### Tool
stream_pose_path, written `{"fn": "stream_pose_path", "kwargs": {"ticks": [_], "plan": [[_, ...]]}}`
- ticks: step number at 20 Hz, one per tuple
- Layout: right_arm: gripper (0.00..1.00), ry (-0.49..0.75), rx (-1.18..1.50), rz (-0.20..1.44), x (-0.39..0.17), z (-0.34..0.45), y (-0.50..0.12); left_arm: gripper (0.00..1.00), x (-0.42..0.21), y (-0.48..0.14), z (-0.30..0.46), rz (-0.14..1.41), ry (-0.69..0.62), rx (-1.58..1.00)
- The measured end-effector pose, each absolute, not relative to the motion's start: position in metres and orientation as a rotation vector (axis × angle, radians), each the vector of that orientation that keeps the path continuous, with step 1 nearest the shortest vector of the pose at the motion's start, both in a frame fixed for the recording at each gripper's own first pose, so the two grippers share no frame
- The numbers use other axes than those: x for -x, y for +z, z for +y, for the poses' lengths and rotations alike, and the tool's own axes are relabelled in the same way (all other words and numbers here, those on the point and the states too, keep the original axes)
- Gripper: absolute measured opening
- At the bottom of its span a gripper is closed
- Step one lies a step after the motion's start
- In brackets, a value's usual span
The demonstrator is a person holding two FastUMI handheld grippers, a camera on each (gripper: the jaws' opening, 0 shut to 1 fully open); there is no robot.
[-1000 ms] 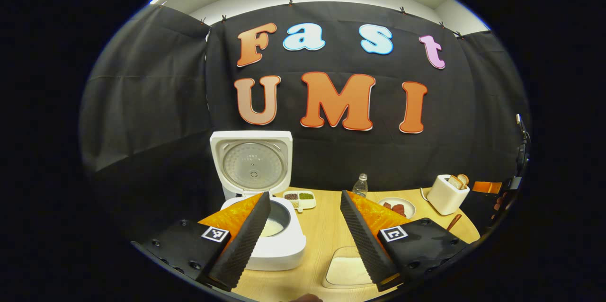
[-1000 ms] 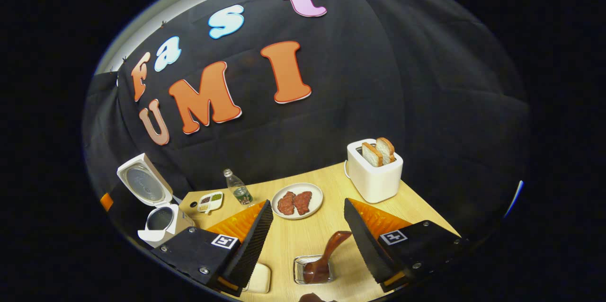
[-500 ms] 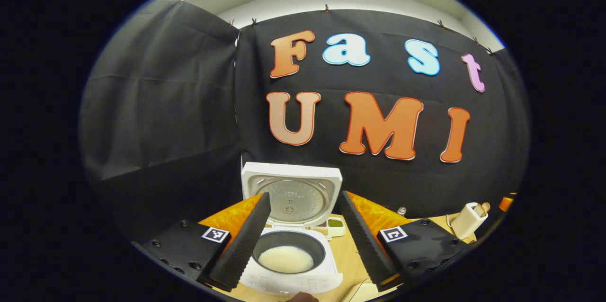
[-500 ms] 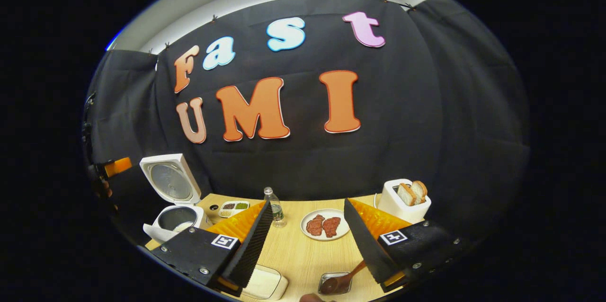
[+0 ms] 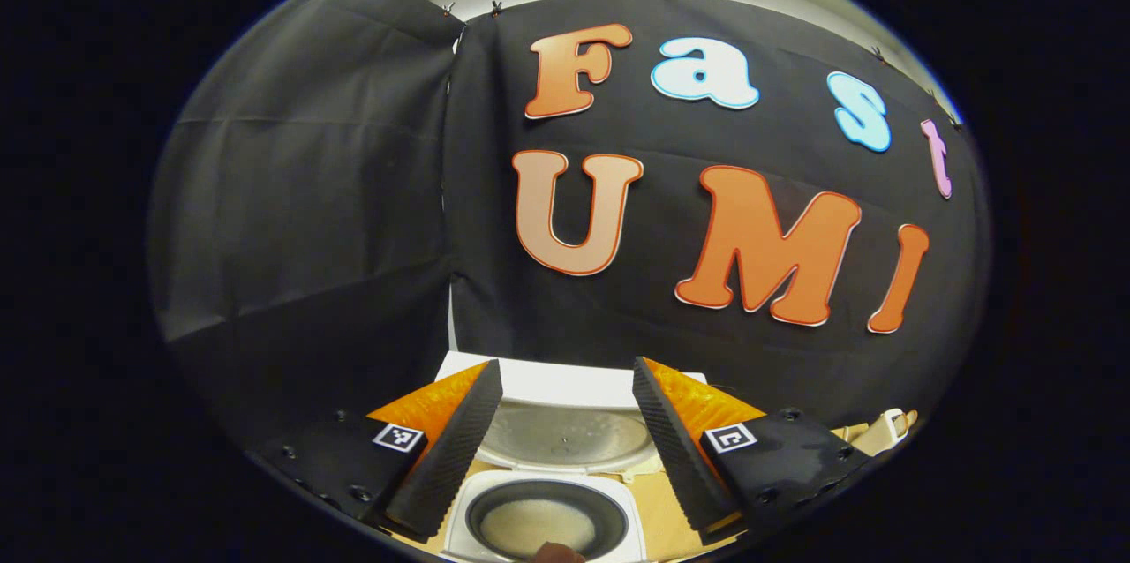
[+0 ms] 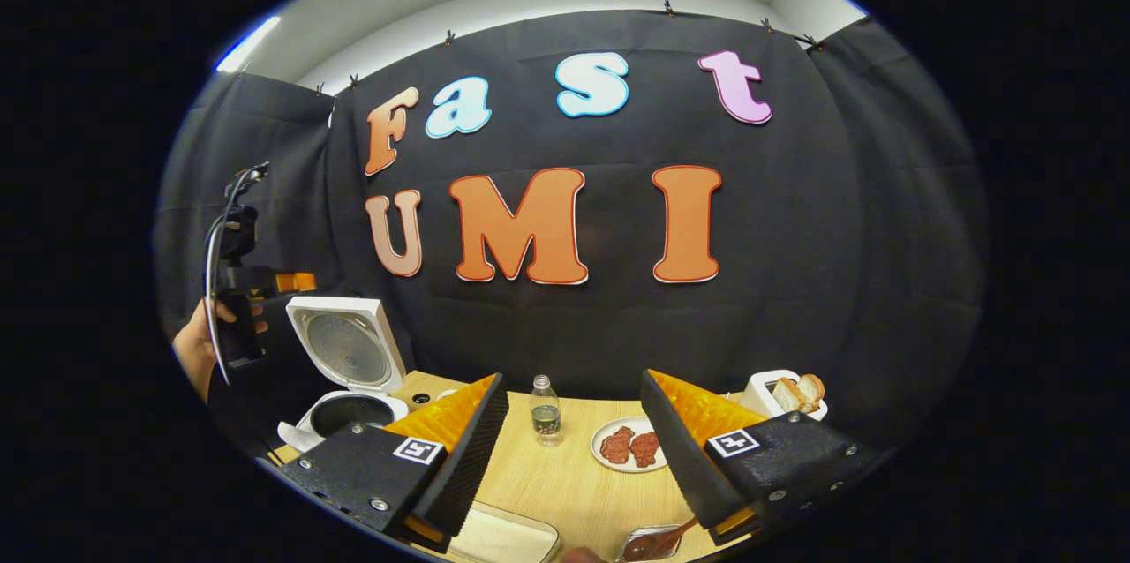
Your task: Close the left gripper, press the button to open the rice cooker; take a wooden spoon from the chopstick holder with the right hand, scoop a spoonful of rice and pour it into the rice cooker, then put the wooden spoon back into the chopstick holder.
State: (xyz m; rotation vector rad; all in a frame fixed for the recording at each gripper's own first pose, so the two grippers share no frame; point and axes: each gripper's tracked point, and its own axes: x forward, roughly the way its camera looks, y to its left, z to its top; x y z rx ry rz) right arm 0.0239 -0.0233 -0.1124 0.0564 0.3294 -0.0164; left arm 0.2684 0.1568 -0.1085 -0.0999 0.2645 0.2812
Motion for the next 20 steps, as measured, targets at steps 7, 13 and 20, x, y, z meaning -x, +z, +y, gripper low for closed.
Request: {"fn": "stream_pose_path", "kwargs": {"ticks": [7,13,20], "plan": [[0.94,-0.014,-0.039,0.398,-0.027,-0.018,-0.129,1.00,-0.323,-0.153,0.197,0.407,0.385,0.097],[0.94,0.022,-0.053,0.423,-0.037,-0.001,-0.137,1.00,-0.315,-0.164,0.201,0.490,0.404,-0.015],[0.94,0.099,-0.084,0.453,-0.036,0.021,-0.151,1.00,-0.281,-0.168,0.190,0.522,0.426,-0.026]]}}
